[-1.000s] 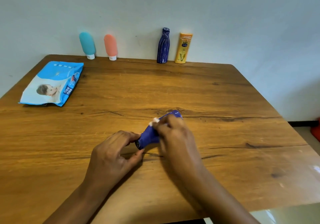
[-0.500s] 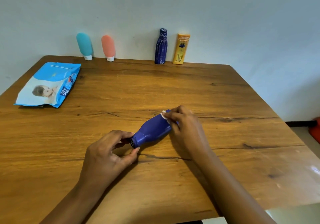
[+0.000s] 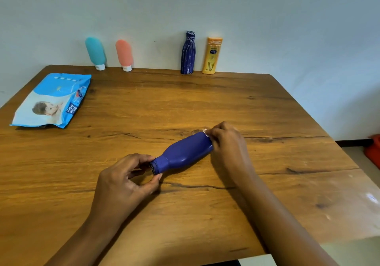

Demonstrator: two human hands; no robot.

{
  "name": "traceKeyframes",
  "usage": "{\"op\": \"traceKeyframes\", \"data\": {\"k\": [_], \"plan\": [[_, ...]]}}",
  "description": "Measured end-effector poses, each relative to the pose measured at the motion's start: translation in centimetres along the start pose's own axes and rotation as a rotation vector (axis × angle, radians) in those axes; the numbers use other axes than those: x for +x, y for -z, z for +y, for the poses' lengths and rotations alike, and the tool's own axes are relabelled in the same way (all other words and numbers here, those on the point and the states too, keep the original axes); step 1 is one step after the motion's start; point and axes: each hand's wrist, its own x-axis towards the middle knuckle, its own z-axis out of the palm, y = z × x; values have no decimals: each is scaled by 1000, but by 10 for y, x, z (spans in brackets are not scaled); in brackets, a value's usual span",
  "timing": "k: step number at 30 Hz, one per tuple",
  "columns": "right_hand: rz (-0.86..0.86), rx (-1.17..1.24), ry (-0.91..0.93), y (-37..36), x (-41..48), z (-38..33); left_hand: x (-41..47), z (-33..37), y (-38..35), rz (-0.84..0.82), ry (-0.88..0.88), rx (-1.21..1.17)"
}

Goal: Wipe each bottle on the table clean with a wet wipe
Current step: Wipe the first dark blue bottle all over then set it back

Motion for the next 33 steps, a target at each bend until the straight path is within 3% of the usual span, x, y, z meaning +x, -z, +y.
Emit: {"op": "traceKeyframes", "data": {"k": [7,13,17,24,28,33], "plan": [[6,-51,203,-16,-33,-40,0,0,1,0,25,8],[52,-46,42,-15,-20,-21,8,-5,-3,-18,264,-73],[78,-61,-27,-13,-4,-18,10,-5,-3,-36,311,-72],[-129,-58,419,-20,-30,-63,11,-4,-3,-55,346,-57],[-77,-52,218,-14,3,-35,13,-2,-3,-63,392,-32],[-80,-82,200,-13,6,-30,20,-5,-4,-92,421,-3]]}}
